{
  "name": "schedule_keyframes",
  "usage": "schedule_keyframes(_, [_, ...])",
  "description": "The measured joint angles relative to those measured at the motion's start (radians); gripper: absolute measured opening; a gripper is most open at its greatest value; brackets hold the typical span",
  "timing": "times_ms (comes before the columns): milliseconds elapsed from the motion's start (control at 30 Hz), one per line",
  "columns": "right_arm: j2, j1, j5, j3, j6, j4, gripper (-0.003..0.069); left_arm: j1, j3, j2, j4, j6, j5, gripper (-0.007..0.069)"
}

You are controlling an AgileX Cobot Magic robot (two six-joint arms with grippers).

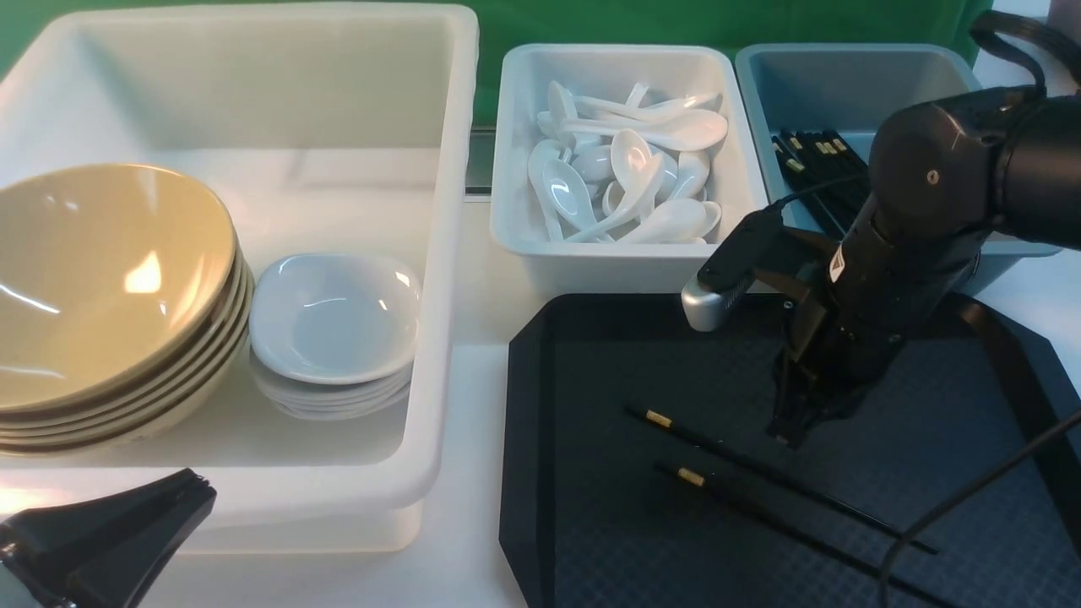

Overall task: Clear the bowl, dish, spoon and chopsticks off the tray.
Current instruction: Use the right arm to grab a chopstick

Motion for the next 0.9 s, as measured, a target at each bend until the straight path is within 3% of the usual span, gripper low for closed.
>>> schedule_keyframes(133, [0.030, 0.000, 0.007, 0.000, -0.018, 0.043, 0.0078, 0.000, 0.000, 0.000, 0.000, 0.000, 0.000, -0.0008])
schedule_keyframes(233, [0.058, 0.002, 0.003, 0.000, -0.025, 0.060, 0.0150, 0.000, 0.000, 0.000, 0.000, 0.000, 0.000, -0.0008])
schedule_keyframes(333, [0.100, 0.022, -0.052, 0.000, -0.027, 0.060, 0.0269, 0.000, 0.000, 0.000, 0.000, 0.000, -0.001, -0.0008])
schedule_keyframes(433, [0.127, 0.039, -0.086, 0.000, -0.044, 0.056, 0.0297, 0.000, 0.000, 0.000, 0.000, 0.000, -0.001, -0.0008])
schedule_keyframes(500, [0.160, 0.055, -0.107, 0.000, -0.061, 0.055, 0.0288, 0.000, 0.000, 0.000, 0.000, 0.000, -0.001, -0.0008])
schedule_keyframes(700, [0.177, 0.067, -0.121, -0.012, -0.065, 0.013, 0.0074, 0.000, 0.000, 0.000, 0.000, 0.000, -0.001, -0.0008])
schedule_keyframes(900, [0.100, 0.090, -0.098, 0.005, -0.083, -0.010, 0.0071, 0.000, 0.000, 0.000, 0.000, 0.000, -0.001, -0.0008])
